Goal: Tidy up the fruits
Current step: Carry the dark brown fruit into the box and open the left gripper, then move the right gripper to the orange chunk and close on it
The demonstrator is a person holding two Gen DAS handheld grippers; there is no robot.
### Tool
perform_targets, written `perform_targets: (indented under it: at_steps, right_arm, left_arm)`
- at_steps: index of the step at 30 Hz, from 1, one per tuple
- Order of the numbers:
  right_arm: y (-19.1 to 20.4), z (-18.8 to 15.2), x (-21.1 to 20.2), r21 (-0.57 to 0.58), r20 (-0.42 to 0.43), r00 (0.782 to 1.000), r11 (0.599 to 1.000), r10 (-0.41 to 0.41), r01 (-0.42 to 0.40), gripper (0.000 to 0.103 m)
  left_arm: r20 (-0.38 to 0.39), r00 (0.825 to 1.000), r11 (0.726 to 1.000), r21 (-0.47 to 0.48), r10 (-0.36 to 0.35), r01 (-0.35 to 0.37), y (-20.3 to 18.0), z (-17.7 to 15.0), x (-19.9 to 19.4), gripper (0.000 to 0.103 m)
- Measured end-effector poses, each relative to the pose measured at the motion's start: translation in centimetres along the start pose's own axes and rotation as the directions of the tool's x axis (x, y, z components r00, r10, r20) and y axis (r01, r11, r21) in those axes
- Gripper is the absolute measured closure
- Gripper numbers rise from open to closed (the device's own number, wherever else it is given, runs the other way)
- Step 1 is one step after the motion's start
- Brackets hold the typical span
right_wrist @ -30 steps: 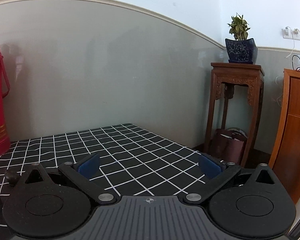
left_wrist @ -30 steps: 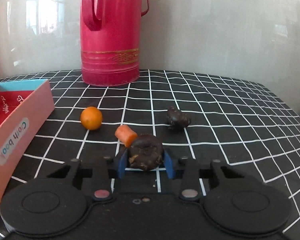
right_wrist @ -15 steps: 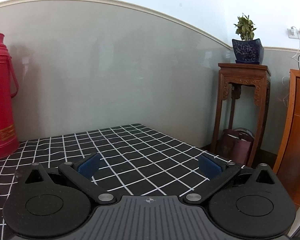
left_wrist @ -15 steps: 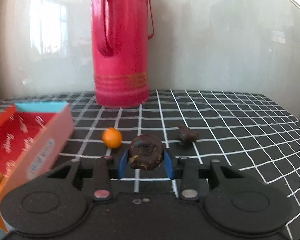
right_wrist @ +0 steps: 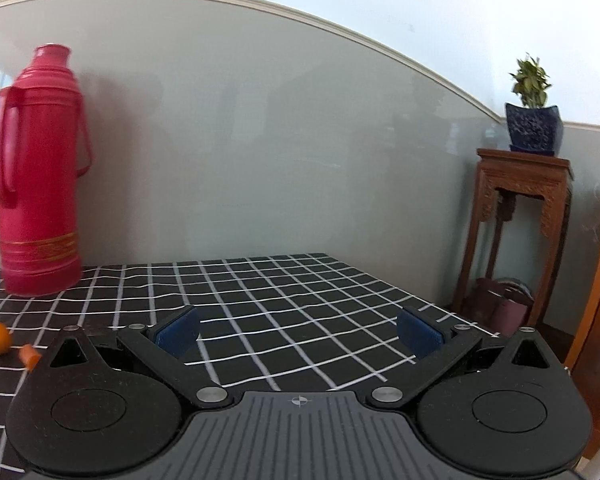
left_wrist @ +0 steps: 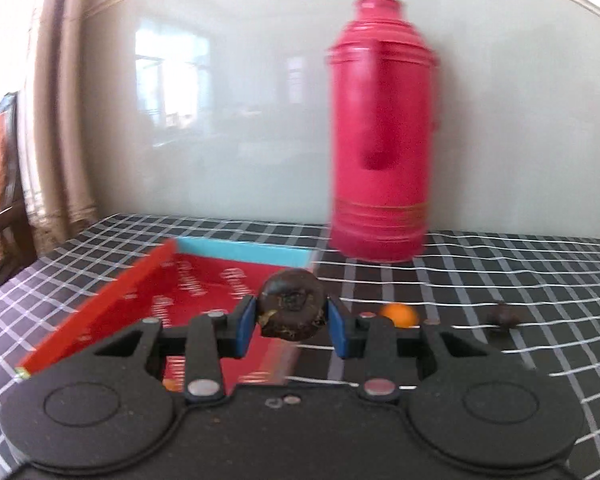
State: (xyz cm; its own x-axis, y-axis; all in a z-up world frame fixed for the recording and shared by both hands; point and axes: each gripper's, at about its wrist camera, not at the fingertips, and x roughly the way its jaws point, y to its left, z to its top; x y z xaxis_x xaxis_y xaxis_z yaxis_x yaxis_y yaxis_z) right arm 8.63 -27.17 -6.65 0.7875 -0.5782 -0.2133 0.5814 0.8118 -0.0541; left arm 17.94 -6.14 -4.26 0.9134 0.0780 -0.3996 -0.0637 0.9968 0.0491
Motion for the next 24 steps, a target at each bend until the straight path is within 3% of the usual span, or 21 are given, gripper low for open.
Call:
perform_targets:
  at_steps: [9, 15, 17, 19, 21, 24]
  right_arm:
    - [3.9, -0.1, -1.2, -0.032, 0.014, 0.997, 0.997, 0.077, -0.077, 0.0]
    - [6.3, 0.0, -2.0, -0.039, 0.02, 0.99, 0.989, 0.14, -0.139, 0.0]
    - [7.1, -0.1, -2.4, -0.049, 0.025, 0.986, 0.986, 0.162, -0.161, 0.0]
    - [7.8, -0.1, -2.7, -0.06, 0.028, 0.982, 0.981, 0.187, -0.185, 0.0]
    - [8.4, -0.1, -2.8, -0.067, 0.025, 0.977, 0.975, 0.214, -0.212, 0.0]
    - [9.1, -0.2, -2.4, -0.067, -0.003, 0.964, 0.962, 0.265, -0.264, 0.0]
  left_arm:
    - [-0.099, 0.986, 0.987, -0.078, 0.131, -0.139, 6.4, -0.3, 1.2, 0.074]
    - [-0.166, 0.975, 0.975, -0.138, 0.149, -0.173, 9.5, -0.8, 1.3, 0.068]
    - [-0.161, 0.975, 0.973, -0.148, 0.151, -0.175, 10.2, -0.8, 0.7, 0.063]
    - [-0.149, 0.976, 0.969, -0.164, 0.158, -0.182, 10.6, -0.8, -0.1, 0.05]
    - [-0.126, 0.978, 0.966, -0.176, 0.166, -0.187, 11.2, -0.6, -0.8, 0.043]
    - [-0.102, 0.979, 0.965, -0.18, 0.176, -0.192, 12.2, -0.3, -1.6, 0.039]
